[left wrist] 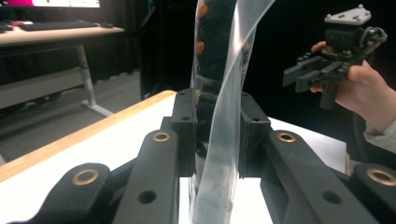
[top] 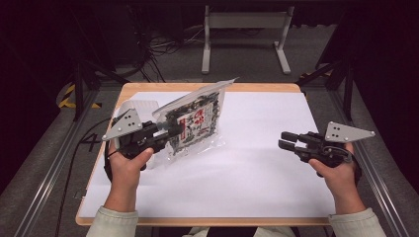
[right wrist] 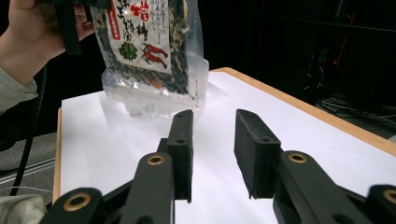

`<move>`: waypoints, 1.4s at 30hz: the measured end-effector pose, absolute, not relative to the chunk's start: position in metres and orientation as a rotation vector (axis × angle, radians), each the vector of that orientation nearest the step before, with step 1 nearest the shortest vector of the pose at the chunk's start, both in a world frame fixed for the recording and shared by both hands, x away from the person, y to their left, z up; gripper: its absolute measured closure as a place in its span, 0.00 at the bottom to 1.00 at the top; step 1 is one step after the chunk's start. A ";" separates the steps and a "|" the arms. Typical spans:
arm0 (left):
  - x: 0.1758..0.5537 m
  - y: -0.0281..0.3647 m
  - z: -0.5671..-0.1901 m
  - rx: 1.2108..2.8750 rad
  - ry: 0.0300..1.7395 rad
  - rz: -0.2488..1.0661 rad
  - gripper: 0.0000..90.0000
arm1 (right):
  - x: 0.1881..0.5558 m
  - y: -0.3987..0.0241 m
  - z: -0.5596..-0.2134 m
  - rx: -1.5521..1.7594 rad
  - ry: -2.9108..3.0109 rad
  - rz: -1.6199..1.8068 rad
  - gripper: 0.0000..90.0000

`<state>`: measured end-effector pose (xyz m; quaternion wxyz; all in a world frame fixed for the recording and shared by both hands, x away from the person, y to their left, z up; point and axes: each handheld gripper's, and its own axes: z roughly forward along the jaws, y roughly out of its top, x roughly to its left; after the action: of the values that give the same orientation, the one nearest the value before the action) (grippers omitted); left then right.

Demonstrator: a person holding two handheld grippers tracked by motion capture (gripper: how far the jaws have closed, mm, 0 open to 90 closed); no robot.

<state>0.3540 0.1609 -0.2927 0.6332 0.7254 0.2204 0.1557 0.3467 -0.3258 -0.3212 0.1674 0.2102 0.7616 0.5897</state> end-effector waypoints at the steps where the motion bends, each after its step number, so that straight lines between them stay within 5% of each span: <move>1: 0.354 0.163 -0.292 1.660 0.505 0.363 0.82 | 0.346 -0.326 -0.321 0.600 2.167 1.677 0.76; 42: 0.394 0.237 -0.273 1.580 0.675 0.534 0.82 | 0.346 -0.324 -0.349 0.675 2.240 1.646 0.76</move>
<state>0.3937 0.2373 -0.2730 0.6220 0.6876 0.2938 0.2324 0.3463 -0.3244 -0.3489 0.1400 0.2336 0.7754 0.5697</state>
